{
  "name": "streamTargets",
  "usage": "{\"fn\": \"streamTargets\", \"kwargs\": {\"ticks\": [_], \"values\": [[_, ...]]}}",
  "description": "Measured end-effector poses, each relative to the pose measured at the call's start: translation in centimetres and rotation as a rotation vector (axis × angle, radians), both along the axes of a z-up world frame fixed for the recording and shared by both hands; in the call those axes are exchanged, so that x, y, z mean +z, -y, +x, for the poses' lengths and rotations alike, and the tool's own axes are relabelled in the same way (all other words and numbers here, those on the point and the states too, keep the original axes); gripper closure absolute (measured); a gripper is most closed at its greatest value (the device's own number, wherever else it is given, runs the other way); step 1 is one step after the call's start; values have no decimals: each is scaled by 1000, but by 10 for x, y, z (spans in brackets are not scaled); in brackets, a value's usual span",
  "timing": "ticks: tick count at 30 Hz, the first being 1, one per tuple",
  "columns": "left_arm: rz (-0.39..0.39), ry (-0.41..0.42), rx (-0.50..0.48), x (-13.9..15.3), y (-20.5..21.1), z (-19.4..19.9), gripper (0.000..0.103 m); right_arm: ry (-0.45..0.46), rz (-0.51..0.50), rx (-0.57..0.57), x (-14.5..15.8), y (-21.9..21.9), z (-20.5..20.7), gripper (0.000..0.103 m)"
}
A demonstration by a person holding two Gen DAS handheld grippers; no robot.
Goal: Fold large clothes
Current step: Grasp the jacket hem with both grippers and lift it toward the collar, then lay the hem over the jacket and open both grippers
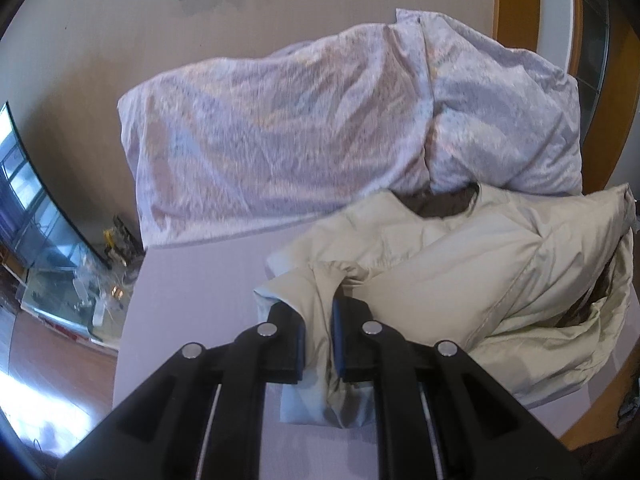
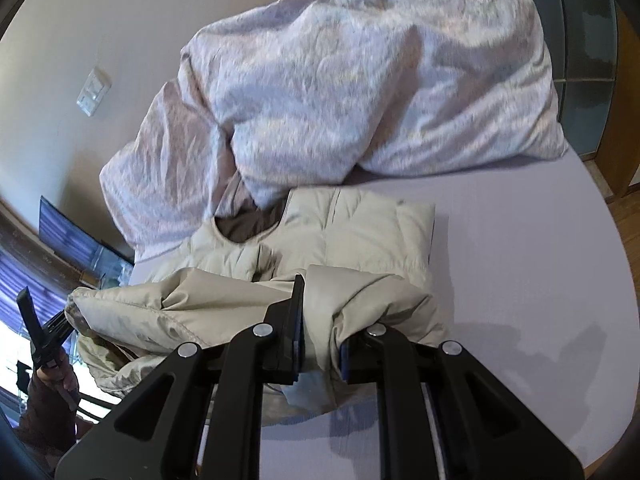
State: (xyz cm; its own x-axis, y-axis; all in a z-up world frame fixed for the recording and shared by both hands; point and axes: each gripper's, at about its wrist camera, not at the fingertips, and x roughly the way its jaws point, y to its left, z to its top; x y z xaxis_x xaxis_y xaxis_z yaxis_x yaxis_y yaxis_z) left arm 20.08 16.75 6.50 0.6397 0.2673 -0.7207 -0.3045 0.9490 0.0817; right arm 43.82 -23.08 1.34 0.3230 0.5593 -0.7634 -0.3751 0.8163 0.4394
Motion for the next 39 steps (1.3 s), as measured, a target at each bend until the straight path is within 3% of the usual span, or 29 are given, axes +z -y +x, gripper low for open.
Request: {"fn": "streamTargets", "kwargs": {"ticks": [11, 20, 24, 27, 29, 31, 33, 36, 37, 38, 39], "values": [[-14, -23, 60, -11, -30, 92, 92, -6, -132, -130, -27, -42, 60, 89], [-88, -101, 165, -55, -57, 151, 91, -89, -177, -308, -70, -60, 93, 88], [-113, -127, 201, -74, -62, 161, 88, -161, -138, -379, -87, -56, 99, 80], [-169, -137, 227, -84, -68, 164, 84, -246, -76, -421, -100, -49, 104, 64], [-220, -134, 232, -87, -74, 163, 75, -272, -24, -433, -101, -45, 104, 56], [-246, -127, 218, -86, -76, 161, 68, -282, 59, -451, -94, -36, 103, 42], [-253, -123, 204, -84, -78, 159, 61, -252, 98, -470, -80, -29, 99, 35], [-237, -117, 191, -77, -73, 157, 43, -160, 67, -446, -58, -31, 91, 32], [-211, -104, 191, -72, -70, 155, 29, -129, 46, -405, -52, -37, 86, 32], [-174, -87, 191, -66, -66, 152, 21, -116, 23, -367, -49, -45, 82, 32], [-148, -69, 175, -61, -62, 150, 21, -113, 1, -332, -50, -52, 80, 32]]}}
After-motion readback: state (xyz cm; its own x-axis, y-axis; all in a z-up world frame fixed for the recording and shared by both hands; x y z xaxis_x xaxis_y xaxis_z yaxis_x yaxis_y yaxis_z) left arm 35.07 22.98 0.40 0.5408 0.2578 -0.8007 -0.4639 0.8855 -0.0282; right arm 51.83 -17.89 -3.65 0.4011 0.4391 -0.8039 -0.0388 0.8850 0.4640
